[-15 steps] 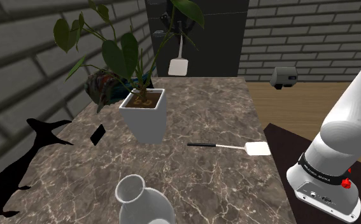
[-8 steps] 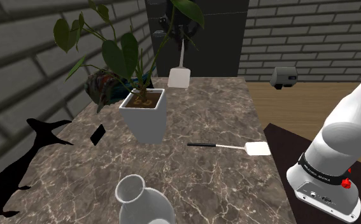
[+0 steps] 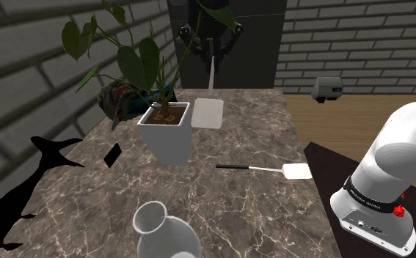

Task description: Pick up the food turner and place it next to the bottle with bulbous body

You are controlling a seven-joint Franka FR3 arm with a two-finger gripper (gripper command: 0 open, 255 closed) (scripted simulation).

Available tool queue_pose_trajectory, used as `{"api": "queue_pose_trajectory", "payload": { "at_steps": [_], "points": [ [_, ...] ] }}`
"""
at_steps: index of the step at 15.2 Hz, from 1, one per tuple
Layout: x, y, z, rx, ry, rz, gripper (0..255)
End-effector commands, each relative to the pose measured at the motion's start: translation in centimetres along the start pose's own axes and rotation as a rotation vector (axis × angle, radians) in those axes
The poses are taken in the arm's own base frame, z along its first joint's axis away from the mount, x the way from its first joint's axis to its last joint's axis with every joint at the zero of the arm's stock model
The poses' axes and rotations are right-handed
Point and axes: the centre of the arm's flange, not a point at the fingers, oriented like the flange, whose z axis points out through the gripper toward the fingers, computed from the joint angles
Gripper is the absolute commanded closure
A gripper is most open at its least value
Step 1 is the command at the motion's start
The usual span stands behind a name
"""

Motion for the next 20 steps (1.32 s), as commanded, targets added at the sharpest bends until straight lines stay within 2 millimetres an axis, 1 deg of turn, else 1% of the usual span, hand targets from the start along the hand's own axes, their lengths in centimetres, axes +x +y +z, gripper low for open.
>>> {"api": "queue_pose_trajectory", "payload": {
  "at_steps": [1,11,12,20],
  "points": [
    [-2.6,0.8,-0.1,-0.001,0.000,0.002,255],
    [-15.5,3.6,-1.0,-0.001,0.000,0.002,255],
    [-17.2,3.9,-1.1,-0.001,0.000,0.002,255],
    [-17.5,3.9,3.1,-0.001,0.000,0.002,255]
  ]
}}
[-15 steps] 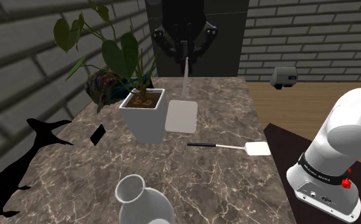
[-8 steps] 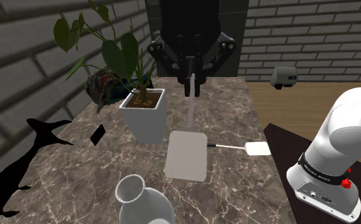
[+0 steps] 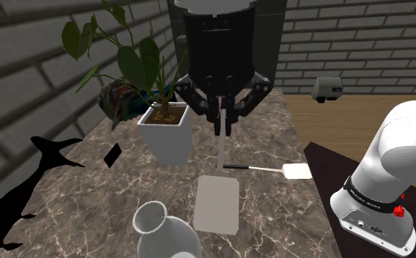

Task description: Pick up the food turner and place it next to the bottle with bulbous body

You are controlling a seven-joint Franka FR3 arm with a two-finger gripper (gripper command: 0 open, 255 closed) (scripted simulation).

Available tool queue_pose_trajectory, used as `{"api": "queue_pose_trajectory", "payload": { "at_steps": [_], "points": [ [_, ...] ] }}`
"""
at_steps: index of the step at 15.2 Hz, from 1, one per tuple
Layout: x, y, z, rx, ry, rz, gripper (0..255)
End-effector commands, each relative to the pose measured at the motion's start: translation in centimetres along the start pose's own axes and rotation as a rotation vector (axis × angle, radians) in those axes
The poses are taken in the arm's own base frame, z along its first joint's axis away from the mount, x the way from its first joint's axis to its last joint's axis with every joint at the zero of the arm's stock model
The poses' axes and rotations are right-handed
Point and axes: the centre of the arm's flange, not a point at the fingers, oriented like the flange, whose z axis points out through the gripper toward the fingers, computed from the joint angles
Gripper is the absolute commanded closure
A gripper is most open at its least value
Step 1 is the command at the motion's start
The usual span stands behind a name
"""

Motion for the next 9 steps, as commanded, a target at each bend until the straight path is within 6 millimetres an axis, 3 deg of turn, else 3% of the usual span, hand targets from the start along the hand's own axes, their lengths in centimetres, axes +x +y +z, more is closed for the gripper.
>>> {"api": "queue_pose_trajectory", "payload": {
  "at_steps": [1,9],
  "points": [
    [-0.2,0.0,1.0,0.001,0.000,0.000,255],
    [-0.4,0.0,5.2,0.001,0.000,0.000,255]
  ]
}}
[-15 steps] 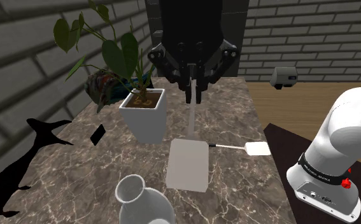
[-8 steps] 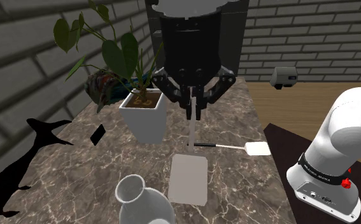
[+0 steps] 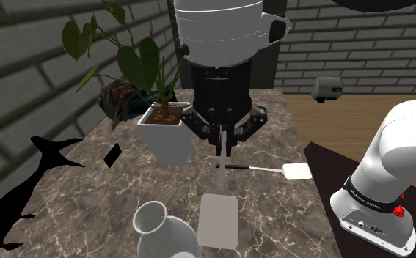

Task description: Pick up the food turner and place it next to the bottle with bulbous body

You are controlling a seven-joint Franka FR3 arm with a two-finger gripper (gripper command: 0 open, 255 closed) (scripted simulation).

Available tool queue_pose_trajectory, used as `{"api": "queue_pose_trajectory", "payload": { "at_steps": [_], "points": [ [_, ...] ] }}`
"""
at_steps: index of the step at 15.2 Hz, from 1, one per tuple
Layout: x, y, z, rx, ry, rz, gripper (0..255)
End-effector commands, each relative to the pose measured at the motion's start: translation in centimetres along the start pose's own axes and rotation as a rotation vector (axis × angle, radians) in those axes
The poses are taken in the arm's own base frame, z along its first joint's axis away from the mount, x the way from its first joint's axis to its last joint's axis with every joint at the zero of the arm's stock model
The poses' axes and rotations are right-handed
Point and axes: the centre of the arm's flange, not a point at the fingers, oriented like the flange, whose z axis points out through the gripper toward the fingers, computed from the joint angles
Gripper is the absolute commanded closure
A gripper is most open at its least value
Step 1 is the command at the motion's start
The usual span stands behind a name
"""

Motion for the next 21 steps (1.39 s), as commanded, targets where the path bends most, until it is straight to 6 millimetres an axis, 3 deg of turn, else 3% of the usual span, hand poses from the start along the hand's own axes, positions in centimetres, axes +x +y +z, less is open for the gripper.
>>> {"api": "queue_pose_trajectory", "payload": {
  "at_steps": [1,21],
  "points": [
    [0.0,0.0,1.0,0.001,0.000,0.000,255],
    [-0.7,0.0,11.5,0.001,0.000,0.000,255]
  ]
}}
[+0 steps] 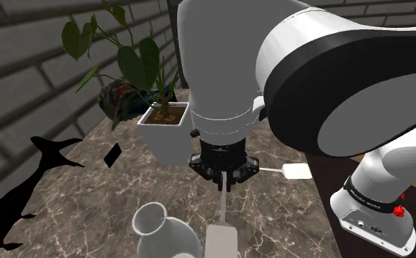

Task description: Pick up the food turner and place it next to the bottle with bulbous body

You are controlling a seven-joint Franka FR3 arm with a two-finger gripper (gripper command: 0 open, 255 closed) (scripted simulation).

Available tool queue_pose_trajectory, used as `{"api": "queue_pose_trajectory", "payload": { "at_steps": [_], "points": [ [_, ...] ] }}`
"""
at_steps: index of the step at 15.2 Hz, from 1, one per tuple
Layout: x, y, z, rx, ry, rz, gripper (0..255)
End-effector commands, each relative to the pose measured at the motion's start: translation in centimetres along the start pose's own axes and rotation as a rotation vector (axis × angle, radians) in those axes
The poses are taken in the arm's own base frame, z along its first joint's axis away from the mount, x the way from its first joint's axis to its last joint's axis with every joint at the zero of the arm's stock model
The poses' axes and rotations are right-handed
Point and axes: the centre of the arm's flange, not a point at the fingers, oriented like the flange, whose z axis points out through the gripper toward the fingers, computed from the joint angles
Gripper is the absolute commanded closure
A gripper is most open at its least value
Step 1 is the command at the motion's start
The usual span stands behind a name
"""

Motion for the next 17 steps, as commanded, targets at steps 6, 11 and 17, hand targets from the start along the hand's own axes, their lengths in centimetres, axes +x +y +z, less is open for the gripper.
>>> {"api": "queue_pose_trajectory", "payload": {
  "at_steps": [6,11,17],
  "points": [
    [-0.2,0.1,3.7,0.001,0.000,0.000,255],
    [-0.4,0.1,6.3,0.001,0.000,0.000,255],
    [-0.6,0.1,9.5,0.001,0.000,0.000,255]
  ]
}}
